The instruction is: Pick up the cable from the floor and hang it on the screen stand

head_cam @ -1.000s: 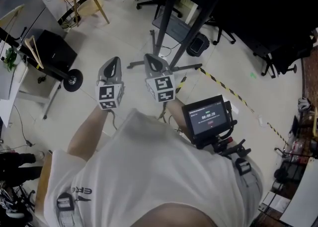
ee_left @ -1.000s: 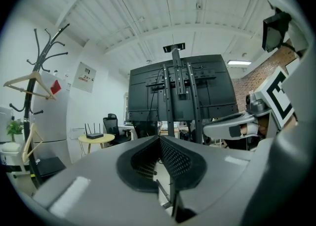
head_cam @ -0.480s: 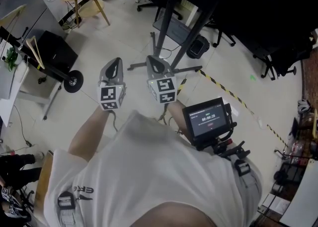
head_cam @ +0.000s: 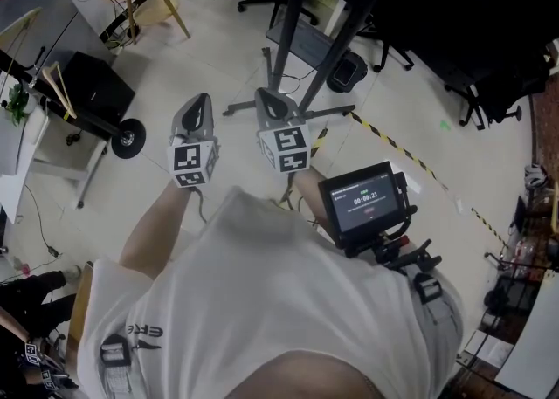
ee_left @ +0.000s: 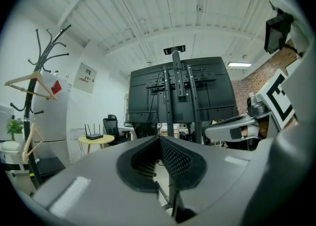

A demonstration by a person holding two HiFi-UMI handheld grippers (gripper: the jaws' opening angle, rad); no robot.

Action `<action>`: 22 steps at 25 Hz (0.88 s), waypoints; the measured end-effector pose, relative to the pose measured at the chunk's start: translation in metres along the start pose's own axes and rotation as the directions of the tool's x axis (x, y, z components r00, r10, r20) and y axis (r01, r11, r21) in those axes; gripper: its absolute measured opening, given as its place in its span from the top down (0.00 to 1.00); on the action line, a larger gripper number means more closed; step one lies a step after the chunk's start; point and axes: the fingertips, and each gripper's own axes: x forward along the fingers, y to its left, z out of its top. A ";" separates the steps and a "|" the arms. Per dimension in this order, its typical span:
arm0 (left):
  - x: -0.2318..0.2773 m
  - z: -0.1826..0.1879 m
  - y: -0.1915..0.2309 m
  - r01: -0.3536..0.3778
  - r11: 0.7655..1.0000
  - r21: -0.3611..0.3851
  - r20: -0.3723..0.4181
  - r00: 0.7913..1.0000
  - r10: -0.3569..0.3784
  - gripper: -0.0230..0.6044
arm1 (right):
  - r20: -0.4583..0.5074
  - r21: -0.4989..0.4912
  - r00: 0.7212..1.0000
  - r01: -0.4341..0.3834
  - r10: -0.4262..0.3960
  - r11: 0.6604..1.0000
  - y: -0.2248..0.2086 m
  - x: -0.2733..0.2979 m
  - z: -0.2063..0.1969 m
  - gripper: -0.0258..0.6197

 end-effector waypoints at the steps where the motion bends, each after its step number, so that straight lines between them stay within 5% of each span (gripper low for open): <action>1: 0.000 0.000 0.000 0.000 1.000 -0.001 0.001 1.000 0.000 0.96 | -0.002 0.002 1.000 0.001 -0.001 1.000 0.000 0.000 0.000 0.94; 22: 0.007 -0.001 -0.002 0.024 1.000 0.009 0.010 1.000 -0.024 0.96 | -0.006 -0.007 1.000 0.011 -0.011 1.000 -0.005 0.000 -0.004 0.94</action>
